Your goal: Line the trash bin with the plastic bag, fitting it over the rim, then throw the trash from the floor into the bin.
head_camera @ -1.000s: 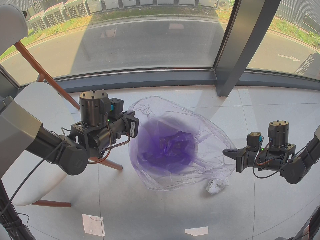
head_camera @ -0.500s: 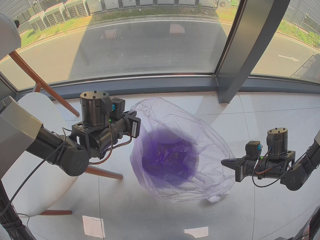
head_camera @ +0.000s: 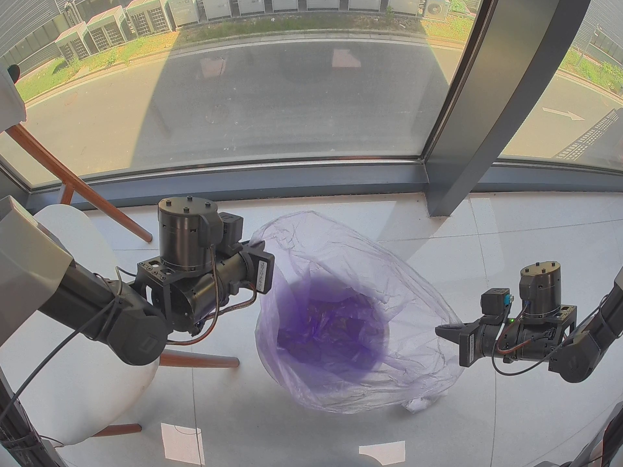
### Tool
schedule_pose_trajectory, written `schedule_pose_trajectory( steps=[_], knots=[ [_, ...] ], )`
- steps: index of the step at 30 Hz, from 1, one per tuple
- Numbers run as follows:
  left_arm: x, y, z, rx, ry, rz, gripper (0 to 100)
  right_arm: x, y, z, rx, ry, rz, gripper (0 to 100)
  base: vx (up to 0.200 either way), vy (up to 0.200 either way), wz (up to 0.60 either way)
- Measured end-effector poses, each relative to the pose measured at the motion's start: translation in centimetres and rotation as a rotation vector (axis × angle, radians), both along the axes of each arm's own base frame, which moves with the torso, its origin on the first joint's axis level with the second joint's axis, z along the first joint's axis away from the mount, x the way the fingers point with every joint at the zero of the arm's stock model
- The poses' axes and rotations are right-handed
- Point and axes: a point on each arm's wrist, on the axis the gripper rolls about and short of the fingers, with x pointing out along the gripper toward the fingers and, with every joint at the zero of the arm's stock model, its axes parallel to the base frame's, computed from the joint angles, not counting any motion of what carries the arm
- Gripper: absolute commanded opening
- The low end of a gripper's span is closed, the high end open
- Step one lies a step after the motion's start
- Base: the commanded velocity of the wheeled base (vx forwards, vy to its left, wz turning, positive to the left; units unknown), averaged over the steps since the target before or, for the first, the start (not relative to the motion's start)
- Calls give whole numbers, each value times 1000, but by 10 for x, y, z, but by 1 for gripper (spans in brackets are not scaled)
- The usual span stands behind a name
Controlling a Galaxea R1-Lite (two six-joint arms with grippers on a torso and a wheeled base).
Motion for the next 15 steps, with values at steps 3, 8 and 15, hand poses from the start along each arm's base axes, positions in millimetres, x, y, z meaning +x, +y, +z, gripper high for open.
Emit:
schedule_pose_trajectory(
  steps=[3,8,15],
  knots=[
    [-9,3,-4,41,73,-19,0,-2,0,-1,0,7,3,0,0,0,0],
    [-18,9,-8,94,202,-66,0,3,2,0,6,0,4,0,0,0,0],
    [-1,5,17,71,191,-84,0,25,8,2,22,-35,-5,0,0,0,0]
  ],
)
